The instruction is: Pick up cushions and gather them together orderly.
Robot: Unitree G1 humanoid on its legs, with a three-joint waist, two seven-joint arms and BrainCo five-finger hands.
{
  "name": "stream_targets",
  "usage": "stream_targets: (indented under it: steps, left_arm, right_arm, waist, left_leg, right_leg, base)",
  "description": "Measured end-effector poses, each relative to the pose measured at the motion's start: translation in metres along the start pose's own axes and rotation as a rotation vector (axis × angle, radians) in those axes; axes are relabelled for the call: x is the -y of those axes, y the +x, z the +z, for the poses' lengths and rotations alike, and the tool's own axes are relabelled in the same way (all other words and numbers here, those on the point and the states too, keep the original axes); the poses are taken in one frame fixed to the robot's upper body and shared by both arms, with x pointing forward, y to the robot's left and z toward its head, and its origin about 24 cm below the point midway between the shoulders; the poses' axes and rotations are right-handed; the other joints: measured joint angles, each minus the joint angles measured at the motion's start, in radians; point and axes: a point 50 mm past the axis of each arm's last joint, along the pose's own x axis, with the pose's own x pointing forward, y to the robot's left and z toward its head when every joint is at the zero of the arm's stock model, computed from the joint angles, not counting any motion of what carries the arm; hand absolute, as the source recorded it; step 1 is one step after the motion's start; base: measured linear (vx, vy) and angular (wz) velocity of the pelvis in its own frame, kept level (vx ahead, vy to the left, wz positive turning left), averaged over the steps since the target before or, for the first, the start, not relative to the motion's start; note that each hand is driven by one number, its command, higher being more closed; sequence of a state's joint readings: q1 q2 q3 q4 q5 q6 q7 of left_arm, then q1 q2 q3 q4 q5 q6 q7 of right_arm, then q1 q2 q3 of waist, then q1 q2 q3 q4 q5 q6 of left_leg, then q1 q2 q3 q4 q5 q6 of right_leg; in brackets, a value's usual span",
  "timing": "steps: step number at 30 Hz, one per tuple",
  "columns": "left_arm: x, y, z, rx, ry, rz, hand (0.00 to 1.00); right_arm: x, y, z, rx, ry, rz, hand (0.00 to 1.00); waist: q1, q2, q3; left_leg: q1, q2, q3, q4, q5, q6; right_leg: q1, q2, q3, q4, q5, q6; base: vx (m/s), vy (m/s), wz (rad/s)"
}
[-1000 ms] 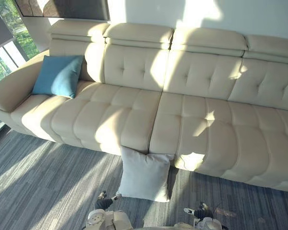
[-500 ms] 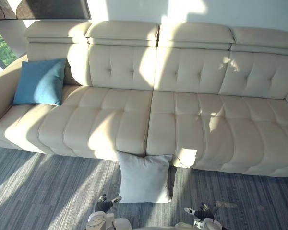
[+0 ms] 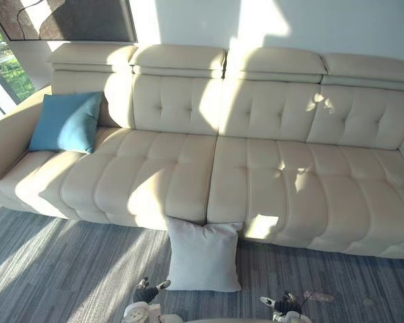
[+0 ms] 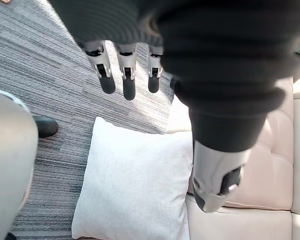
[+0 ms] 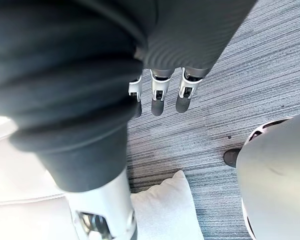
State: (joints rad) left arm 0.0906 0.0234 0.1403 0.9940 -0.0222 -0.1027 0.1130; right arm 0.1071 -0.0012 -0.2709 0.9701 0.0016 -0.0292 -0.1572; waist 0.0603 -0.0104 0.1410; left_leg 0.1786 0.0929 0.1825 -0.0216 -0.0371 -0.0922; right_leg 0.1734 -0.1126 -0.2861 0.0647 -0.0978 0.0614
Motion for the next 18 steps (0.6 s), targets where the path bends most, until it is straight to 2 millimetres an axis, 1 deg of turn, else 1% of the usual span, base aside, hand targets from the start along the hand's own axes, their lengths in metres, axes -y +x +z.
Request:
stream_targets:
  steps: [5,6,8,9,11,12,13,14,15,16,17,18]
  left_arm:
    - [-0.003,0.0,0.0,-0.001,-0.029,0.021,0.0]
    - [-0.005,0.0,0.002,0.006,-0.038,0.037,0.0]
    - [-0.006,0.001,0.006,0.022,-0.039,0.043,0.0]
    - [-0.009,0.002,0.01,0.039,-0.049,0.054,0.0]
    - [-0.012,0.003,0.018,0.065,-0.07,0.065,0.0]
    - [-0.014,0.005,0.029,0.097,-0.077,0.081,0.0]
    - [-0.014,0.007,0.037,0.12,-0.089,0.086,0.0]
    - [-0.014,0.008,0.04,0.127,-0.093,0.086,0.0]
    - [-0.015,0.01,0.05,0.151,-0.099,0.09,0.0]
    - [-0.015,0.011,0.06,0.177,-0.107,0.096,0.0]
    - [-0.015,0.011,0.063,0.189,-0.109,0.095,0.0]
    - [-0.015,0.012,0.078,0.238,-0.119,0.101,0.0]
  right_arm:
    - [-0.002,0.0,0.002,0.007,-0.003,0.005,0.0]
    - [-0.004,0.001,0.008,0.024,-0.005,0.011,0.0]
    - [-0.007,0.002,0.012,0.033,-0.009,0.016,0.0]
    - [-0.011,0.002,0.018,0.055,-0.026,0.026,0.0]
    - [-0.016,0.003,0.032,0.101,-0.026,0.036,0.0]
    - [-0.022,0.003,0.052,0.164,-0.021,0.049,0.0]
    - [-0.029,0.003,0.073,0.233,-0.032,0.068,0.0]
    - [-0.032,0.002,0.08,0.259,-0.035,0.074,0.0]
    - [-0.04,0.0,0.102,0.33,-0.038,0.091,0.0]
    - [-0.047,-0.004,0.12,0.393,-0.047,0.103,0.0]
    - [-0.049,-0.005,0.125,0.411,-0.047,0.107,0.0]
    - [-0.055,-0.009,0.143,0.472,-0.056,0.118,0.0]
  waist:
    - [-0.003,-0.002,0.002]
    - [-0.004,-0.008,0.021]
    - [-0.004,-0.012,0.031]
    - [-0.004,-0.018,0.041]
    - [-0.003,-0.026,0.071]
    - [-0.002,-0.03,0.11]
    - [-0.002,-0.027,0.142]
    - [-0.002,-0.026,0.155]
    - [-0.001,-0.027,0.188]
    - [0.0,-0.031,0.208]
    - [0.003,-0.032,0.216]
    - [0.005,-0.034,0.241]
  left_leg:
    - [-0.002,-0.008,-0.001,-0.011,0.004,0.001]
    - [-0.004,-0.014,-0.007,-0.008,0.003,0.002]
    - [-0.015,-0.02,-0.013,-0.001,-0.001,0.005]
    - [-0.062,-0.029,-0.03,0.044,-0.015,0.011]
    - [-0.117,-0.03,-0.035,0.111,-0.04,0.014]
    - [-0.173,-0.028,-0.039,0.184,-0.06,0.014]
    - [-0.237,-0.017,-0.049,0.253,-0.084,0.015]
    - [-0.253,-0.015,-0.052,0.273,-0.091,0.015]
    - [-0.296,-0.008,-0.057,0.321,-0.104,0.015]
    - [-0.338,0.001,-0.058,0.364,-0.121,0.015]
    - [-0.351,0.002,-0.058,0.379,-0.125,0.015]
    - [-0.398,0.005,-0.061,0.427,-0.142,0.015]
  right_leg:
    - [-0.014,-0.012,-0.007,0.019,-0.012,0.009]
    - [-0.017,-0.023,-0.016,0.045,-0.027,0.015]
    - [-0.028,-0.035,-0.023,0.072,-0.045,0.018]
    - [-0.07,-0.055,-0.034,0.126,-0.073,0.022]
    - [-0.105,-0.071,-0.038,0.174,-0.09,0.023]
    - [-0.143,-0.08,-0.037,0.218,-0.1,0.02]
    - [-0.188,-0.082,-0.037,0.258,-0.108,0.016]
    - [-0.2,-0.082,-0.037,0.27,-0.109,0.015]
    - [-0.234,-0.084,-0.036,0.306,-0.118,0.012]
    - [-0.272,-0.087,-0.032,0.345,-0.134,0.008]
    - [-0.285,-0.088,-0.029,0.359,-0.138,0.006]
    - [-0.331,-0.095,-0.026,0.407,-0.156,0.001]
  base:
    - [0.0,0.01,0.02]
    - [0.01,0.018,0.13]
    - [-0.01,0.018,0.24]
    - [-0.01,0.02,0.36]
    - [0.0,0.012,0.25]
    - [-0.06,0.011,0.14]
    - [-0.08,0.008,0.12]
    - [-0.13,0.01,0.11]
    - [-0.13,-0.003,0.04]
    - [-0.11,-0.003,0.02]
    - [-0.12,-0.018,-0.01]
    - [-0.1,-0.012,0.0]
